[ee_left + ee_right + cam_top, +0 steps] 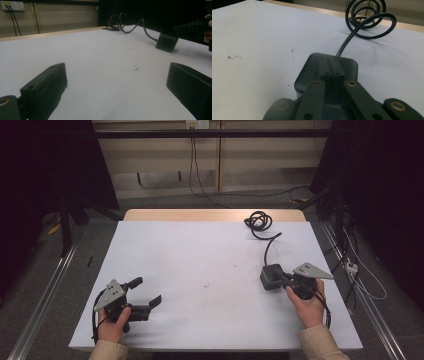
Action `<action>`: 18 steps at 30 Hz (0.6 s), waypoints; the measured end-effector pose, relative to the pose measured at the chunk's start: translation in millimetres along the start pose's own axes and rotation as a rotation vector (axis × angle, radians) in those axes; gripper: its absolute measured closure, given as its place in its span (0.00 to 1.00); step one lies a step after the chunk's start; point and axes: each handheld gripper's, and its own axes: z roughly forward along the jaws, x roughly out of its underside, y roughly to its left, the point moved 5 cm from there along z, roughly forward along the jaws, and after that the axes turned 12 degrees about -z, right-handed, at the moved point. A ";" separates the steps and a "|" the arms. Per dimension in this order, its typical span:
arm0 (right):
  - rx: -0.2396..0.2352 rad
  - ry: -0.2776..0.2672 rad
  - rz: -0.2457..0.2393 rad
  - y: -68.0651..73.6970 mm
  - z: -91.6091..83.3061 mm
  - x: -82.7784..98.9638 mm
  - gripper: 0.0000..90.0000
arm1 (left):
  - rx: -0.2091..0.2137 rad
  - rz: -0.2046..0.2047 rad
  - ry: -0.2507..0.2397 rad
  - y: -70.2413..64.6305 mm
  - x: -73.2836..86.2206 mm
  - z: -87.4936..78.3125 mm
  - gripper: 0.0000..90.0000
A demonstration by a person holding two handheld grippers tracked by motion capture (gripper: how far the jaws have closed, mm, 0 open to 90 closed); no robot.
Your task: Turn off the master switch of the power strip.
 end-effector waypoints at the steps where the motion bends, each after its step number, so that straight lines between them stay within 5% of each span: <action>1: 0.000 0.000 0.000 0.0 0.0 0.0 1.00 | 0.000 0.000 0.000 0.0 0.0 0.0 0.03; 18: -0.001 0.000 0.004 -0.3 0.1 0.5 1.00 | -0.002 0.000 -0.001 -0.2 0.0 -0.1 0.03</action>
